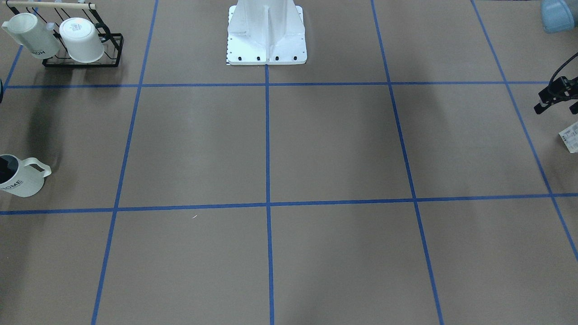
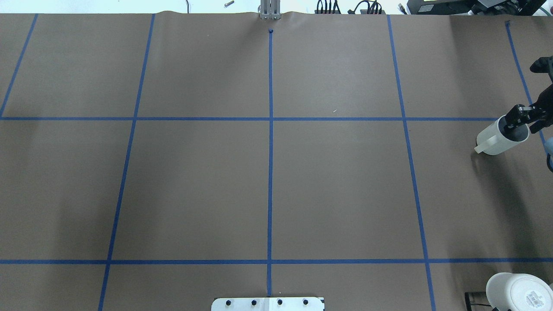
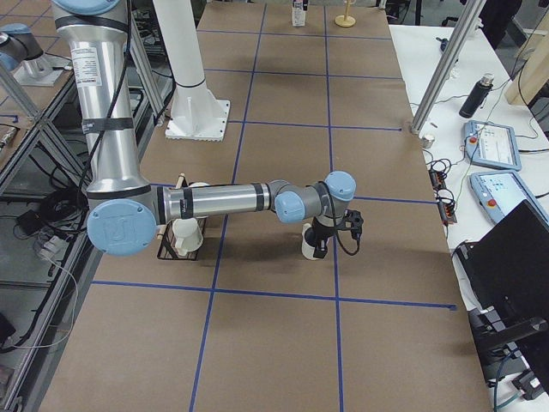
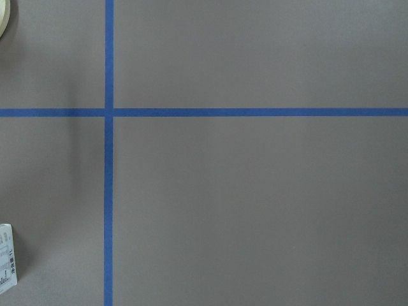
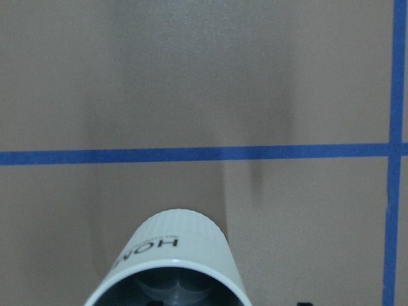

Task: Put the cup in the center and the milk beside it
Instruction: 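Lift the white mug with the right gripper and carry it to the table center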

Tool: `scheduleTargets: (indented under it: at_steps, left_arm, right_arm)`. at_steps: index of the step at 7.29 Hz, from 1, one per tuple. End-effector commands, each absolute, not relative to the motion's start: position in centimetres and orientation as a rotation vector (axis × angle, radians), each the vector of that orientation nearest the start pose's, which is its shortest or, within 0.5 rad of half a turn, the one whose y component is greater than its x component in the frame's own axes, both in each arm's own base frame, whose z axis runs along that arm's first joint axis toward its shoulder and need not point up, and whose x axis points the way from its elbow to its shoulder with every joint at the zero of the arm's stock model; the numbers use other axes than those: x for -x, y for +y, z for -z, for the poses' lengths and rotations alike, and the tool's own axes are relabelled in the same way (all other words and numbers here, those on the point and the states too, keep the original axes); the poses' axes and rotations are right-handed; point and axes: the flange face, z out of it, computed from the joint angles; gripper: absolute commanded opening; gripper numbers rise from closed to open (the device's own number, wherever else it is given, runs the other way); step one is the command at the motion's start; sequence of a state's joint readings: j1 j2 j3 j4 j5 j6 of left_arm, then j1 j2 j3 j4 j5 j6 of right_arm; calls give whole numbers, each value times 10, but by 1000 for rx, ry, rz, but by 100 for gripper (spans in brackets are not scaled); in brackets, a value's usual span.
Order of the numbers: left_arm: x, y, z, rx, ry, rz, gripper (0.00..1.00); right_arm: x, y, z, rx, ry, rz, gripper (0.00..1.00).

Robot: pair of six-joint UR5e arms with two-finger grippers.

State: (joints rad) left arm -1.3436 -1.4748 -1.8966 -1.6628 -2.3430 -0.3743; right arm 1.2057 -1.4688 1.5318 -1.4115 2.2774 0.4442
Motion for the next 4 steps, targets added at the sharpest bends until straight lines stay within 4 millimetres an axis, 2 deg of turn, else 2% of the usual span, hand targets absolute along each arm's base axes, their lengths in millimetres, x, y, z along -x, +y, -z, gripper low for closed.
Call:
scheduleTargets:
  at_steps: [1,3,4]
  left_arm:
    - [-41,-460,-531,-68,823,13,98]
    - [-41,-460,-529,-70,826,11,98]
    - [-41,-460,-528,-71,827,11,98]
  right_arm:
    - [134,-537,-612,81,-731,7,0]
    - [133,-536,-609,74,-736,17,0]
    - [134,-540,-561,6,-768,35,0]
